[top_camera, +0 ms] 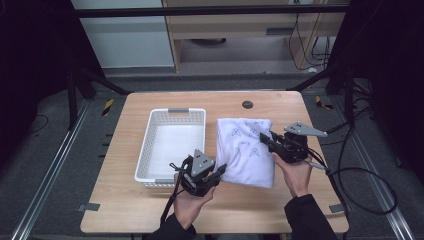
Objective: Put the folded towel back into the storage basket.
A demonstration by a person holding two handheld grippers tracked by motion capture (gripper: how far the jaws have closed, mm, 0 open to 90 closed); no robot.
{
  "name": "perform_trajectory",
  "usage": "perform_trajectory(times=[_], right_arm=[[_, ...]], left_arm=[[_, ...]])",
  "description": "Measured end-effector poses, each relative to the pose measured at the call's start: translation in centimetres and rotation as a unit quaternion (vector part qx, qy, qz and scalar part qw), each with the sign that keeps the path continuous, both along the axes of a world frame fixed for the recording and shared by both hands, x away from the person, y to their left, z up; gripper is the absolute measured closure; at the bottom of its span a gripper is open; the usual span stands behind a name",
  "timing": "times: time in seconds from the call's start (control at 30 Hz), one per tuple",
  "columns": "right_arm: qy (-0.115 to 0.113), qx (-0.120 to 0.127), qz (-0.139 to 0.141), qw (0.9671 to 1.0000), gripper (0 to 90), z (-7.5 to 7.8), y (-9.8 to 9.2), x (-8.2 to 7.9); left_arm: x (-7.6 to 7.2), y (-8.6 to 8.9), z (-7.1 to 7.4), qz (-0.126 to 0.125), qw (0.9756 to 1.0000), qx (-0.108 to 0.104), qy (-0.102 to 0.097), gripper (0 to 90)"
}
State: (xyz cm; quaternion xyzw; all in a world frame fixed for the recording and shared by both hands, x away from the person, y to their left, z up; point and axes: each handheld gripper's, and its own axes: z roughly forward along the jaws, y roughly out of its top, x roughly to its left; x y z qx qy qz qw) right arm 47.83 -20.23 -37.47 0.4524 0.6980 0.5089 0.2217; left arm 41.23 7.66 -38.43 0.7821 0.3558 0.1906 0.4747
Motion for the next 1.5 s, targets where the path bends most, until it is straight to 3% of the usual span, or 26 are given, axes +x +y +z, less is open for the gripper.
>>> perform_trajectory(times=[0.5,0.73,1.5], right_arm=[[-0.014,-0.001,0.007,0.9999,71.0,1.6,1.9,0.6],[-0.021,0.0,0.016,0.9996,71.0,2.5,3.5,0.9],[-0.031,0.011,0.038,0.9987,71.1,3.4,8.0,2.3]], left_arm=[[0.3,2.0,1.1,0.013,0.9998,-0.016,-0.008,74.3],[0.5,3.8,1.8,0.026,0.9994,-0.02,-0.015,74.3],[0.8,8.2,2.4,0.065,0.9974,-0.022,-0.022,74.3]])
